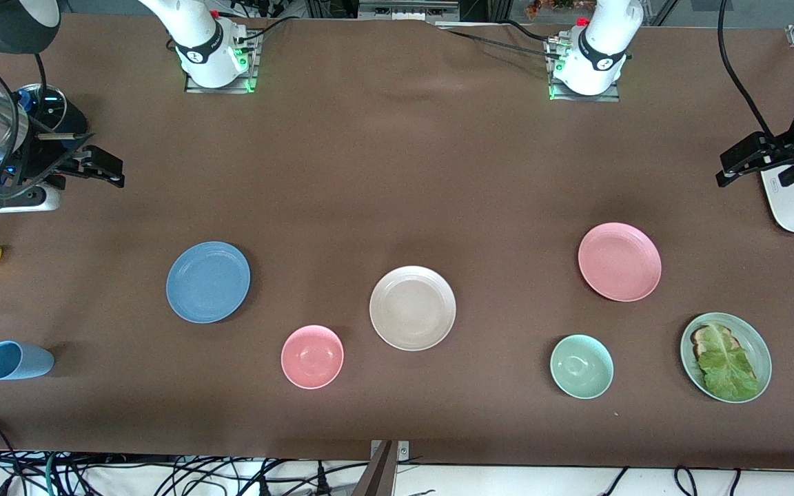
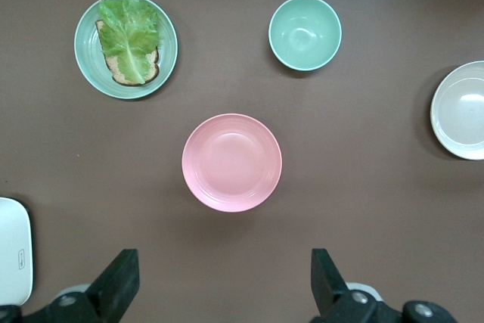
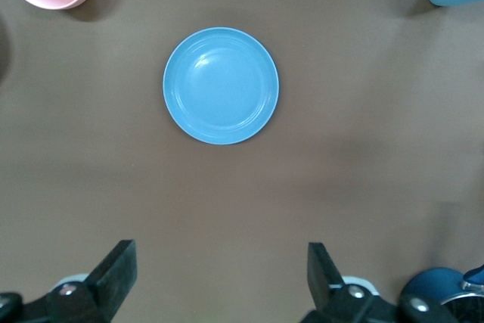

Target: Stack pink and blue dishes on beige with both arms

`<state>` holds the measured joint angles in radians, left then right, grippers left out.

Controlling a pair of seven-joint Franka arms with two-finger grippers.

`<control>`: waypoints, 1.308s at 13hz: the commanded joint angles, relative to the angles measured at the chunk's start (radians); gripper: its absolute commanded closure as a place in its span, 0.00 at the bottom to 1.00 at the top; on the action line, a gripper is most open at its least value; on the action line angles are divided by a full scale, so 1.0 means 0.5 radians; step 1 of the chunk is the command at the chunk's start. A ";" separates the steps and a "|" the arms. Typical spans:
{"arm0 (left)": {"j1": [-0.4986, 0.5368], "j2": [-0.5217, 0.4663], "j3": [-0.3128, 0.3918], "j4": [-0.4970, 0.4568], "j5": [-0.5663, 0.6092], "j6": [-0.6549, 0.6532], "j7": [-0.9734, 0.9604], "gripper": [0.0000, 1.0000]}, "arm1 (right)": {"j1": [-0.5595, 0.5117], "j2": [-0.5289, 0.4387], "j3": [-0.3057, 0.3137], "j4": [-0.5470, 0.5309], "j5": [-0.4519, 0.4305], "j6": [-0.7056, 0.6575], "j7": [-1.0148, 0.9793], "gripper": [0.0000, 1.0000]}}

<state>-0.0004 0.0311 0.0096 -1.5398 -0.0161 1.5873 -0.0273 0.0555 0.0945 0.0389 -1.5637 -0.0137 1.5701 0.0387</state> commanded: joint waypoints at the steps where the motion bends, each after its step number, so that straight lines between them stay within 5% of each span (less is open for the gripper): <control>1: 0.001 0.061 -0.001 0.073 -0.008 -0.021 -0.010 0.00 | -0.004 -0.029 0.011 -0.017 0.021 0.011 0.027 0.00; 17: 0.031 0.202 0.030 0.113 0.090 0.096 -0.019 0.00 | -0.004 -0.026 -0.004 -0.017 0.027 0.014 0.027 0.00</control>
<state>0.0125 0.0937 0.0263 -1.5311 -0.0072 1.6402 -0.0303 0.0552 0.0944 0.0378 -1.5637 -0.0129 1.5709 0.0394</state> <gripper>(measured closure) 0.000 0.000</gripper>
